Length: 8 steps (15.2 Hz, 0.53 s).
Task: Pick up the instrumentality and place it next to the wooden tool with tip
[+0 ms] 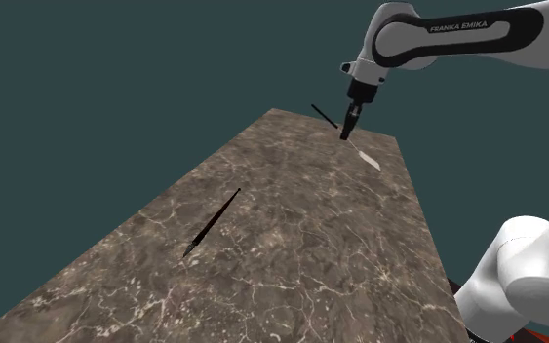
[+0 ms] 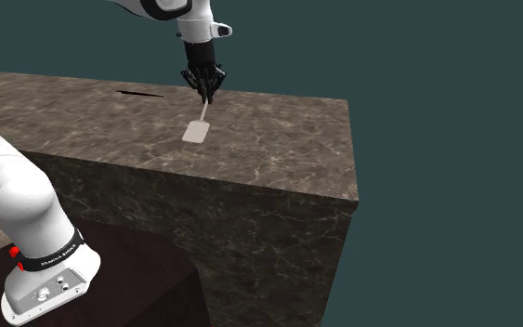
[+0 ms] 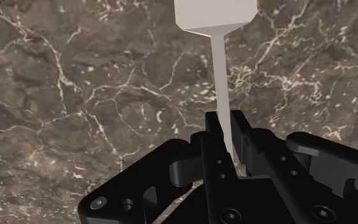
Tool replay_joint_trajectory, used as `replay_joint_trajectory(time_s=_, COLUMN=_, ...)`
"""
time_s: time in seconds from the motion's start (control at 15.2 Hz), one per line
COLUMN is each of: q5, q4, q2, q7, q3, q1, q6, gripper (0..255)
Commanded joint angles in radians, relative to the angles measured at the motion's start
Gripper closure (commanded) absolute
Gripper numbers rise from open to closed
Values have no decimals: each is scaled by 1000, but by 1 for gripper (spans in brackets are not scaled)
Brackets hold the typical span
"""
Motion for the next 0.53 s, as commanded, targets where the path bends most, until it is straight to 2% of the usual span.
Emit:
replay_joint_trajectory(time_s=0.0, q5=-4, q4=-44, q2=-45, q7=51, q3=33, q1=15, q6=-1, gripper=255)
replay_joint_trajectory(time_s=0.46, q5=12, q4=-164, q2=-171, q7=218, q3=152, q1=67, q6=-6, gripper=255)
